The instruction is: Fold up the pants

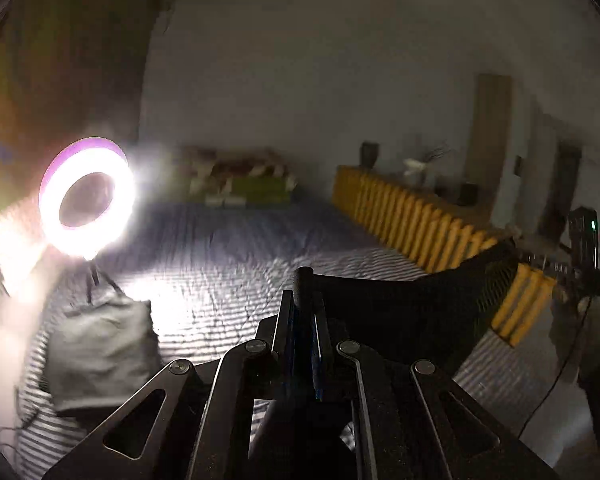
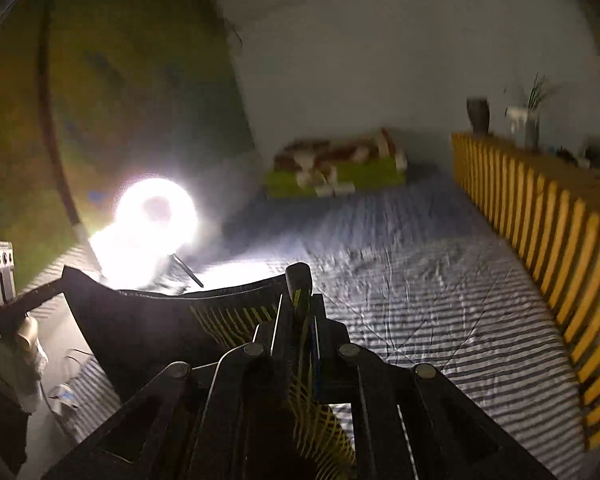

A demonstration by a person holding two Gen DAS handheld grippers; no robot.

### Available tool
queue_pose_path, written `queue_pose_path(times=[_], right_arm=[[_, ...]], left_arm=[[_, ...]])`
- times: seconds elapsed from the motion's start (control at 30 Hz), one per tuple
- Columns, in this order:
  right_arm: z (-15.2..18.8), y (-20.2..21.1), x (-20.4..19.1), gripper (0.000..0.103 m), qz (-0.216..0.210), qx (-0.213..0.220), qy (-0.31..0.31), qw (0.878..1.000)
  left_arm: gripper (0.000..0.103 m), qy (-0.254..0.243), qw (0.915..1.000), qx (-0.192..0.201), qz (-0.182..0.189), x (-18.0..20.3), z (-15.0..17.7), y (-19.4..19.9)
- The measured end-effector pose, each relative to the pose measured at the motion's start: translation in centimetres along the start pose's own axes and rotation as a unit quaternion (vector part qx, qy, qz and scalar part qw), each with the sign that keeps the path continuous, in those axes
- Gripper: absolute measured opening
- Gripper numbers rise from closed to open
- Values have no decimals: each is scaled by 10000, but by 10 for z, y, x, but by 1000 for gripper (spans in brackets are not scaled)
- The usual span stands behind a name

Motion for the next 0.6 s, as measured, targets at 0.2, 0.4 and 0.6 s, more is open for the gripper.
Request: queue_pose_path(times=[0.2,0.4,0.6], right_arm=[[-20,117,-70,7,-96,706,336,9969],[-43,151,-101,7,-79,1014,657,9926],[-33,81,-68,7,129,499,506,9974]], left_arm=[[7,-78,9981,504,343,25,-23,116],[7,-127,9964,773,325,27,-55,144],[7,154,9994,90,296,6,-38,49]])
Point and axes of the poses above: each gripper's, at about its wrist camera, not at the fingertips, and y roughly against the way its jaws point, x to its right, z to its underside, the point moved 10 cm from there along -y, roughly the way its jaws point, and after that the axes turned 4 degrees about -z, right-handed, at the moved point
